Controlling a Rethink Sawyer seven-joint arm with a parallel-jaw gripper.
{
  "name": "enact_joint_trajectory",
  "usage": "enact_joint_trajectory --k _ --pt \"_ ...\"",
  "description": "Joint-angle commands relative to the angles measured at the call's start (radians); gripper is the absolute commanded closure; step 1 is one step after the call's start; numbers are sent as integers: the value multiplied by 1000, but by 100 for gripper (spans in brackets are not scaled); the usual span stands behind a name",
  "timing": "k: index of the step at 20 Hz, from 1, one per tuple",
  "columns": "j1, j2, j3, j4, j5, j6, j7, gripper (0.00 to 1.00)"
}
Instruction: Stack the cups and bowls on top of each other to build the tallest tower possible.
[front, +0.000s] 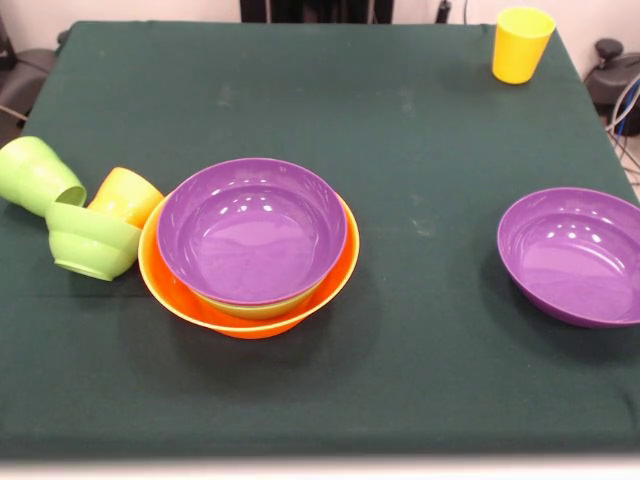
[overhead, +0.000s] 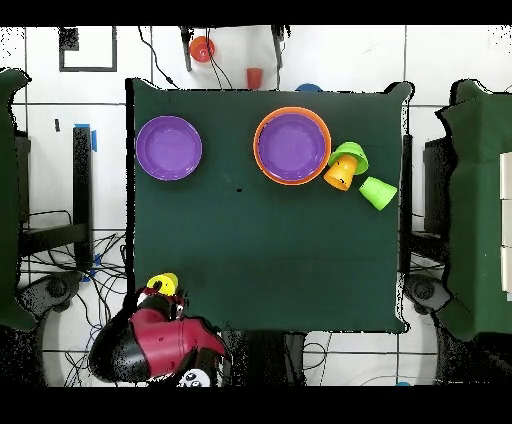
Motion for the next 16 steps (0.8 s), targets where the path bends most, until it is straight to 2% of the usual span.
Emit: enact_joint_trajectory --k 1,6,16 --pt "-40 124 20 -23 -18 -94 125 0" --pt "-35 155 7 -31 -20 -127 122 0" --pt "-8 212 -29 -66 16 -158 123 0"
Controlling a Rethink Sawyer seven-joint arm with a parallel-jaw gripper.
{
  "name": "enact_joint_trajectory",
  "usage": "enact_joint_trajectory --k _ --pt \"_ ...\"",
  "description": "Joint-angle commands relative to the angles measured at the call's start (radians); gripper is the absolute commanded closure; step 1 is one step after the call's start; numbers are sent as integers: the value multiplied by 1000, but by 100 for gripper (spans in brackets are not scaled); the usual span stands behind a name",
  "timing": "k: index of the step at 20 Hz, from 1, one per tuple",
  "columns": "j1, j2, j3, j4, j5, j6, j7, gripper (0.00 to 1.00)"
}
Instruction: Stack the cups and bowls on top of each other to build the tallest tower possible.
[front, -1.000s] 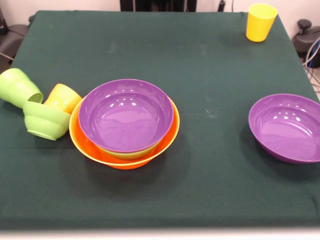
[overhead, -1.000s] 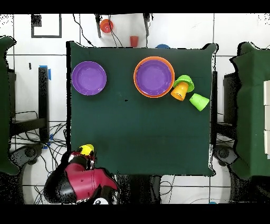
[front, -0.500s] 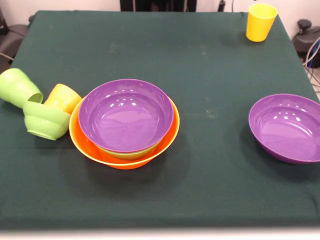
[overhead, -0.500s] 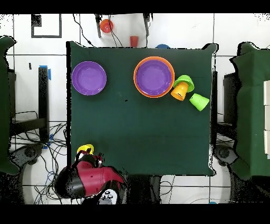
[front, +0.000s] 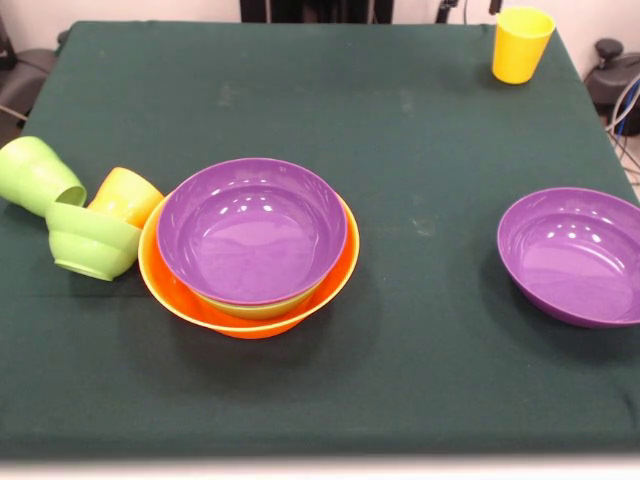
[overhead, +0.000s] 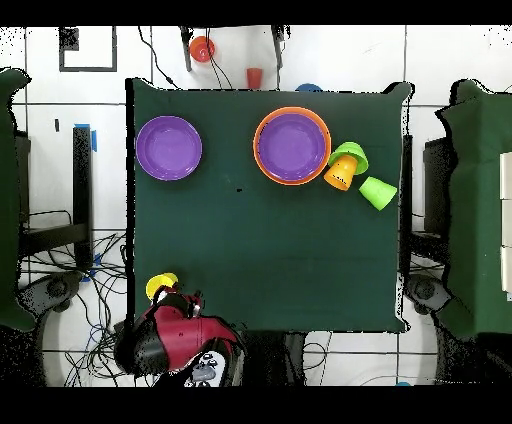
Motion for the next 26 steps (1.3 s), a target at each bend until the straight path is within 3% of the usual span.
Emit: enact_joint_trajectory --k 1,7,13,26 --pt "9 87 19 -67 14 -59 126 0" --pt "9 148 27 -87 13 -109 129 0" --pt "8 159 45 -108 32 -105 134 0" --pt "-80 24 185 -32 -15 -104 168 0"
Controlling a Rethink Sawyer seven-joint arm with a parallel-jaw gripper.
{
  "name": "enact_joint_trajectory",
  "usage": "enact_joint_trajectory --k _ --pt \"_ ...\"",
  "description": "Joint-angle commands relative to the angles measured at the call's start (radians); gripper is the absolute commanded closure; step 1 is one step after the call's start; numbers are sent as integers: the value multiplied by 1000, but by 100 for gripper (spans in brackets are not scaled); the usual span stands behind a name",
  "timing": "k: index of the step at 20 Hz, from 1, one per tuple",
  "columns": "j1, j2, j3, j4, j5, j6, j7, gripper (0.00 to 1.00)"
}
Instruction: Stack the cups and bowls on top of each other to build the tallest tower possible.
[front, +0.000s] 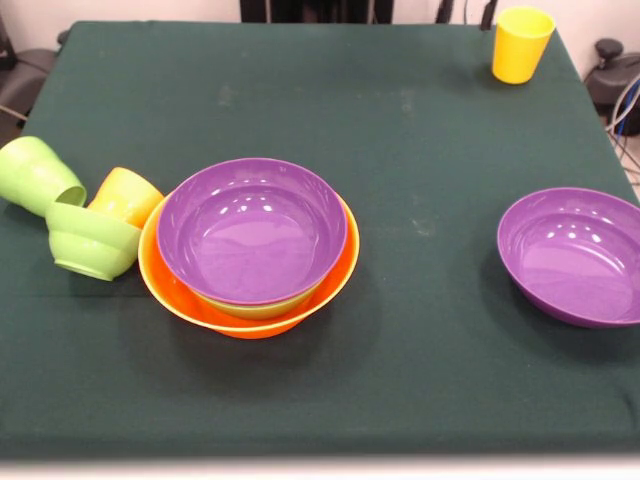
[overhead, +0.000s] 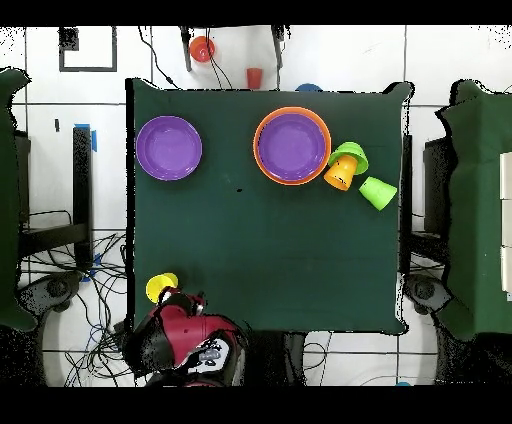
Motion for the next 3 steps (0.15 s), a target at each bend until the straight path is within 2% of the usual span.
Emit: enact_joint_trajectory --k 1,3 --pt "-69 -61 174 -16 -25 -51 173 0" --pt "-82 -74 191 -4 -32 -62 177 0"
